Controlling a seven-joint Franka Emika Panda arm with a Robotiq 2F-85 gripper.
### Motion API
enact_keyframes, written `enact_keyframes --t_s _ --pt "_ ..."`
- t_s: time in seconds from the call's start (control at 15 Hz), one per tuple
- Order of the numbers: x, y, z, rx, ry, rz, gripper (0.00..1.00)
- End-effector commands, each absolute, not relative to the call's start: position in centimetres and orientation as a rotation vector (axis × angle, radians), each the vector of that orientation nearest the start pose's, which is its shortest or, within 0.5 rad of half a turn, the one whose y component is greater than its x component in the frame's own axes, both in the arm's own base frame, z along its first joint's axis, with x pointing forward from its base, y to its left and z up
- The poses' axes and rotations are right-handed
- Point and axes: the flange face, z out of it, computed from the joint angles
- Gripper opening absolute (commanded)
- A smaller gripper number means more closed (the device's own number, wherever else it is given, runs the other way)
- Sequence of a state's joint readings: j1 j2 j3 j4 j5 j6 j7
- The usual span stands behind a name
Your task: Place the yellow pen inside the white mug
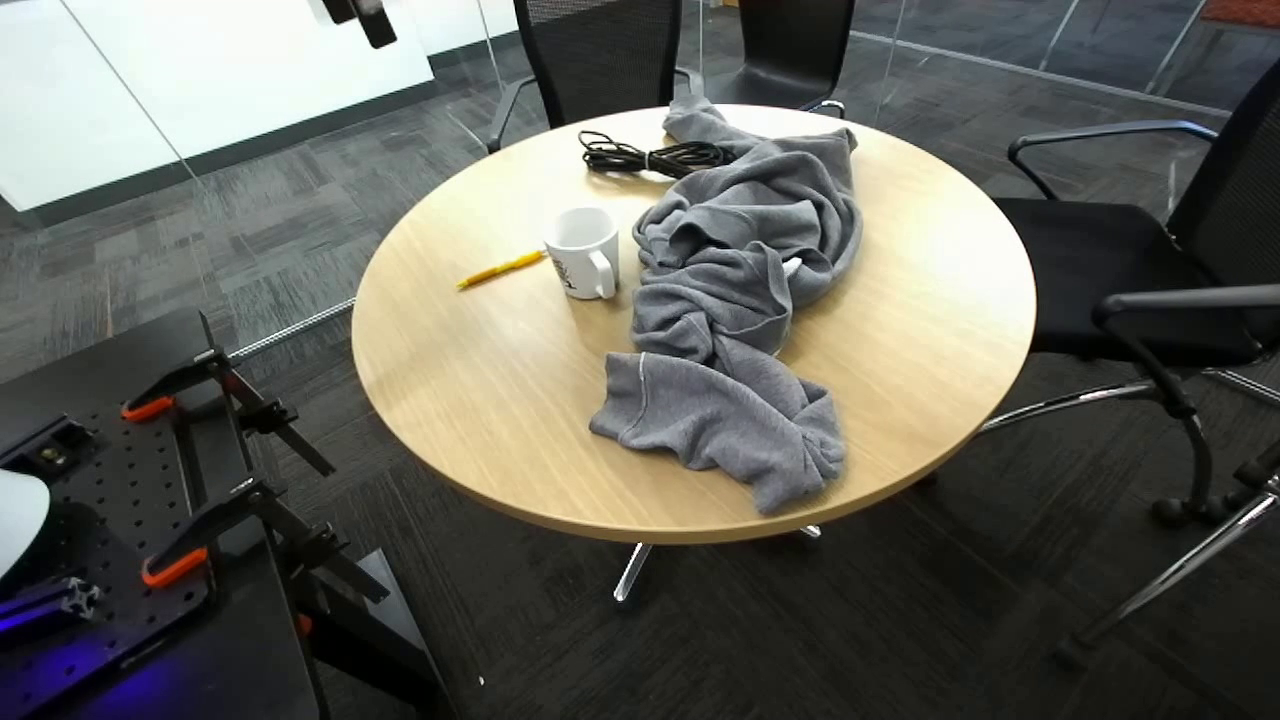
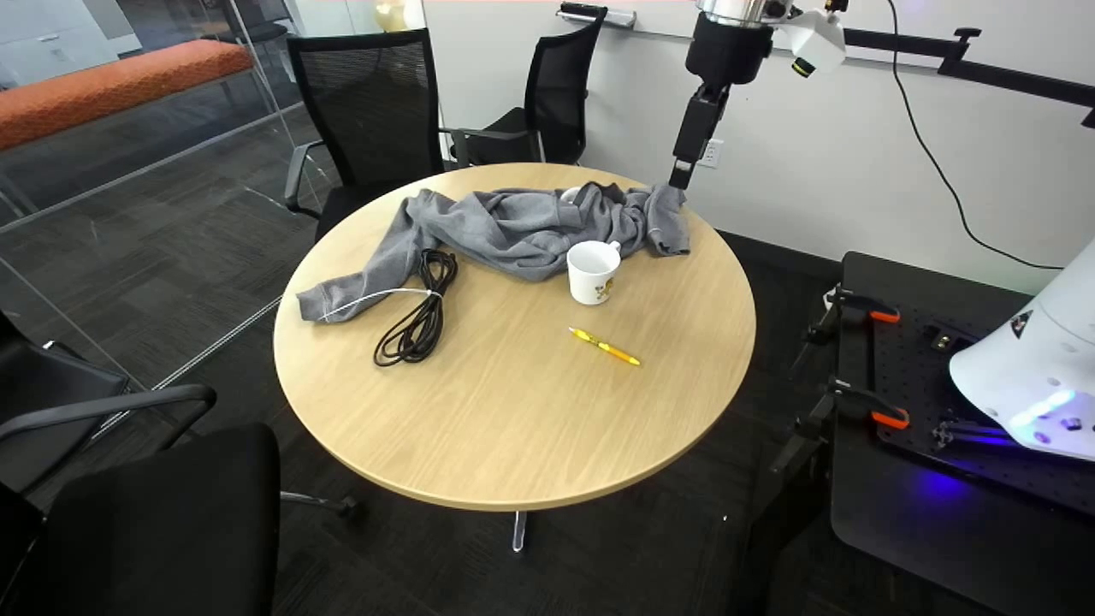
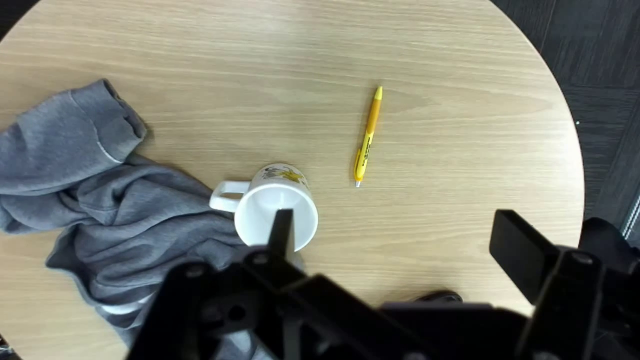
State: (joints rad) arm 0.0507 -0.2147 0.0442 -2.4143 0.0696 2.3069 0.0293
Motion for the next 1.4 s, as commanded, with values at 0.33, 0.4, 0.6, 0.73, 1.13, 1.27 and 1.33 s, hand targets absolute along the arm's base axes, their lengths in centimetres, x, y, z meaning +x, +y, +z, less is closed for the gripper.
enact_keyframes --t_s 0.33,0.4,0.6,0.73,1.13,1.27,1.33 --pt "47.0 4.3 40.4 -3.086 -0.024 -0.162 1.0" --pt "47.2 4.6 39.7 -3.094 -0.006 -0.158 1.0" --pt "47.9 5.7 37.6 -3.12 0.121 -0.199 1.0" --pt "48.3 6.6 35.7 -3.12 0.161 -0.198 1.0" --pt "48.9 7.6 29.9 -3.08 0.166 -0.134 1.0" --pt "49.1 7.6 28.4 -3.079 0.162 -0.106 1.0" --pt "49.2 7.7 27.7 -3.078 0.156 -0.094 1.0"
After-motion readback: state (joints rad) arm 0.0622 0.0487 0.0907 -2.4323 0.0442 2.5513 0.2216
